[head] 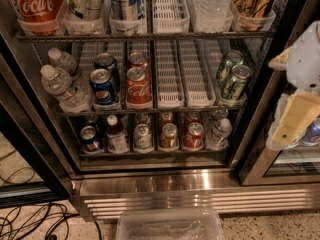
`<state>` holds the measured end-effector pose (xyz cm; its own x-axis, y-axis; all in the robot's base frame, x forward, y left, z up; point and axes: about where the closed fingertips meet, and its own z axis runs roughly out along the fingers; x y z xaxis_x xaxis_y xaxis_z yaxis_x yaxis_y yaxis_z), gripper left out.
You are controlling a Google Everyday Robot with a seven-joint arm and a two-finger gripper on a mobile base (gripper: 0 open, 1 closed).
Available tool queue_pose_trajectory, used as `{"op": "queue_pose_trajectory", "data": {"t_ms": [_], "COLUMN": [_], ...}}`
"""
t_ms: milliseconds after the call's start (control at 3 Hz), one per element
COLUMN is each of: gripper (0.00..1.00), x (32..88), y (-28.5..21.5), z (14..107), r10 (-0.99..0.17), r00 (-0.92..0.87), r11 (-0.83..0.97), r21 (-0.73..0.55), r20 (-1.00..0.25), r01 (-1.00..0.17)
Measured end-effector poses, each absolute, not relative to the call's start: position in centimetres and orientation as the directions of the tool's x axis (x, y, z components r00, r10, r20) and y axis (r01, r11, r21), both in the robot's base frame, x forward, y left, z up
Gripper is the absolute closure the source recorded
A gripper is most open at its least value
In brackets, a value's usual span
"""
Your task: Pick water bottle from bottom shelf of fridge
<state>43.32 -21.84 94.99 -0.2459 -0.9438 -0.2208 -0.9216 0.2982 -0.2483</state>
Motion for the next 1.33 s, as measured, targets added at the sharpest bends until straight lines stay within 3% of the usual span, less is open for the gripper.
{"op": "queue_pose_trajectory", "data": {"t_ms": [1333], "gripper": [0.0], "x": [38.6], "y": [-22.9], "z": [72.9], "r10": [-0.913], "r00": [-0.325], "r11": [0.367], "r21": [-0.148], "r20": [-0.247], "r01": [-0.918]}}
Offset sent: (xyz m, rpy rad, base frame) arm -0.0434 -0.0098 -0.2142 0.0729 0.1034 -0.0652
